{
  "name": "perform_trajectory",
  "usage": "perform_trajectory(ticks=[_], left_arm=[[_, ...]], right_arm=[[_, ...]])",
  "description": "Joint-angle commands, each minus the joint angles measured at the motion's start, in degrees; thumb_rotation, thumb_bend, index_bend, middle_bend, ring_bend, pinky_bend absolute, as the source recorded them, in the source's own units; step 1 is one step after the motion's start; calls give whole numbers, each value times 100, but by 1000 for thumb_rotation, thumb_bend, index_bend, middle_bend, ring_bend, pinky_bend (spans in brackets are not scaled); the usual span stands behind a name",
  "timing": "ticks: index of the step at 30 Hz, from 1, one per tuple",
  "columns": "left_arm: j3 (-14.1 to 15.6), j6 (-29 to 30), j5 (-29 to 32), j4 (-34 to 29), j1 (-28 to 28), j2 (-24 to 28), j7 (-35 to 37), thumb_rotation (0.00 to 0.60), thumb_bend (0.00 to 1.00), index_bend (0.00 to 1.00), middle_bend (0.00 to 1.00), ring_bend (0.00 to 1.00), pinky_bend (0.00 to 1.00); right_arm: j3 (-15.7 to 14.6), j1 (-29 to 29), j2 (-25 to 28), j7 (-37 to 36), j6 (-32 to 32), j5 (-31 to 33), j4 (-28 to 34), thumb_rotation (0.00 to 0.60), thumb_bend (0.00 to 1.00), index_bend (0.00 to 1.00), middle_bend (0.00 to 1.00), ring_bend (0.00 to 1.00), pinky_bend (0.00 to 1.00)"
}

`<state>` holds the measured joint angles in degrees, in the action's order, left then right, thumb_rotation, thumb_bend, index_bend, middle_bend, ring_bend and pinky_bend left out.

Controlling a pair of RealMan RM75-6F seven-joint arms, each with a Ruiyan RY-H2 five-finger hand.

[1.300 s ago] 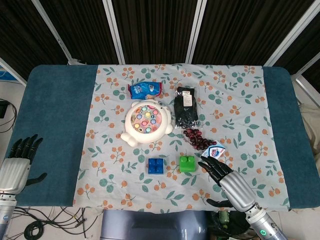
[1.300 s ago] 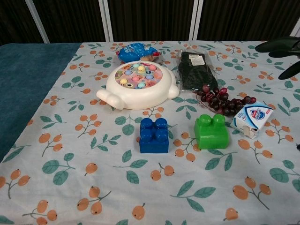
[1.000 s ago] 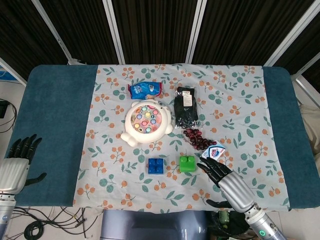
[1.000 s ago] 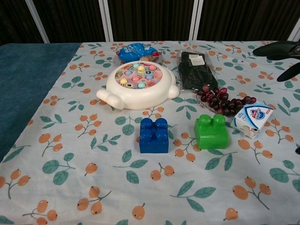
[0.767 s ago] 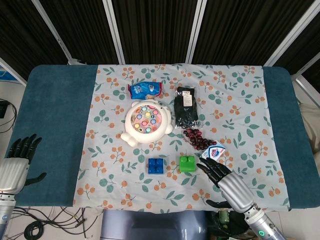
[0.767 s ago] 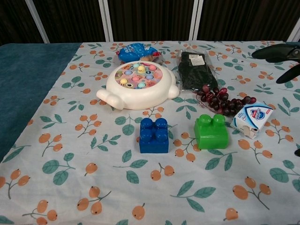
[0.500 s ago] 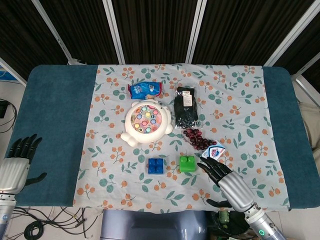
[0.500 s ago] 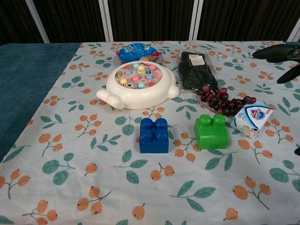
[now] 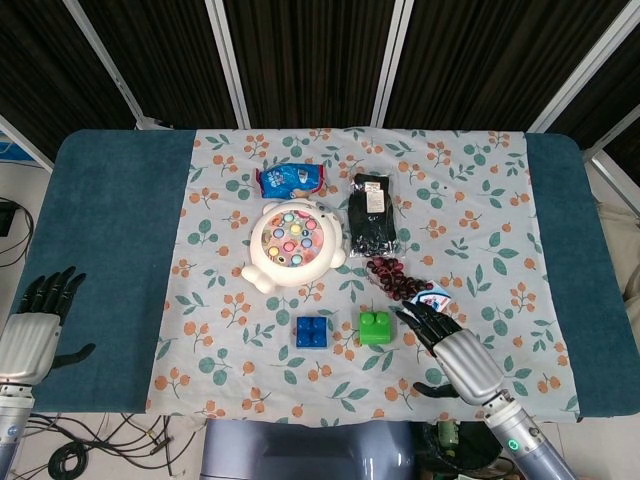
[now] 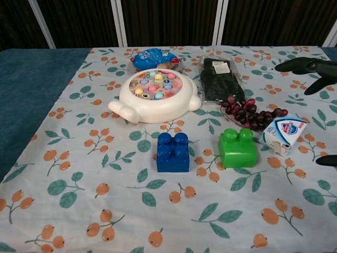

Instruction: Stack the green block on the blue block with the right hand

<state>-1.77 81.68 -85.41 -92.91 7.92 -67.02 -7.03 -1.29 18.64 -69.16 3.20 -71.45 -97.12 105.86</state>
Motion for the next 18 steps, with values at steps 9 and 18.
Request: perform_trajectory(ticks=[9,18], left_arm=[[18,48,-88,0,5,36,2,600,69,0,0,0,30],[59,2,-149,-15,26,80,171,600,68,0,0,0,30]], right_arm=[[567,573,-815,1321,899,1142,-502,600,115,87,74,60,216],[766,881,-1542,1931,1208,1869,-984,600,143,194,174,159,261]])
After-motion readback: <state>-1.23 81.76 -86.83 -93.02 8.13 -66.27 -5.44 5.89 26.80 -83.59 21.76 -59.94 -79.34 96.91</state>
